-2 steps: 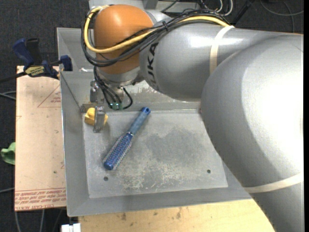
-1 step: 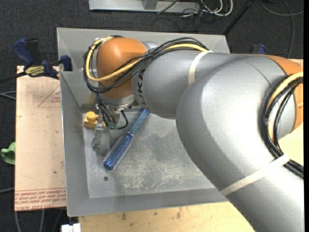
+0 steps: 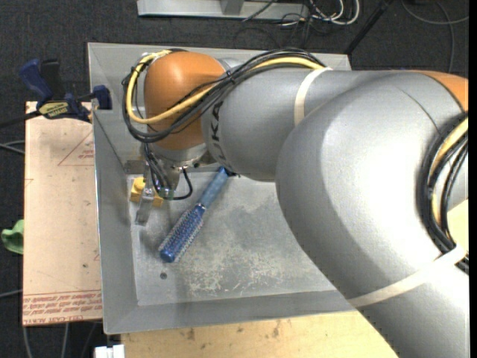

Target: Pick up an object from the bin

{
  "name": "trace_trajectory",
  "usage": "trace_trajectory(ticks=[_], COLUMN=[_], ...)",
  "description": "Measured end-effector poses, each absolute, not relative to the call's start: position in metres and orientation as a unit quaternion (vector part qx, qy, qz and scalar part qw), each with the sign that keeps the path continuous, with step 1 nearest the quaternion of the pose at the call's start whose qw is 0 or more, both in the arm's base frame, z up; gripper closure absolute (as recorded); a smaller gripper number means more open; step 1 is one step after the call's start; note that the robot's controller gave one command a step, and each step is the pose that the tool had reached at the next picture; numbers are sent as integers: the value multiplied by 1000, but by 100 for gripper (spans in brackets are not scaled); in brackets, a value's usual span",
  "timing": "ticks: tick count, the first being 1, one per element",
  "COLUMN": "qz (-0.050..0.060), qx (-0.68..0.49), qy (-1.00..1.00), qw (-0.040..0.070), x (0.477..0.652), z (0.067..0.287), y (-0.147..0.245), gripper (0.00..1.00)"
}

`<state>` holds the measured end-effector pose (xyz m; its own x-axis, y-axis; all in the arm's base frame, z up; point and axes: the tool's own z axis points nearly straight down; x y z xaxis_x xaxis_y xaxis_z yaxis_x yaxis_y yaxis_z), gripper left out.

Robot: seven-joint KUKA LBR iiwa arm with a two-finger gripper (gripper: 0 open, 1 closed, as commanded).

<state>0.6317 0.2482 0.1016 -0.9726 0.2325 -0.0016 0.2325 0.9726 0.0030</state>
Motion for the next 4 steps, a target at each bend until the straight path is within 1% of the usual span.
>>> trace_trajectory(ticks=[1, 2, 3, 4], qz=[1, 0, 0, 1], qx=[194, 273, 272, 272], qy=[981, 962, 962, 962], qw=[1, -2, -1, 1], x=[632, 647, 647, 648], z=[110, 68, 68, 69], y=[247, 247, 247, 248], gripper=[0, 0, 0, 100])
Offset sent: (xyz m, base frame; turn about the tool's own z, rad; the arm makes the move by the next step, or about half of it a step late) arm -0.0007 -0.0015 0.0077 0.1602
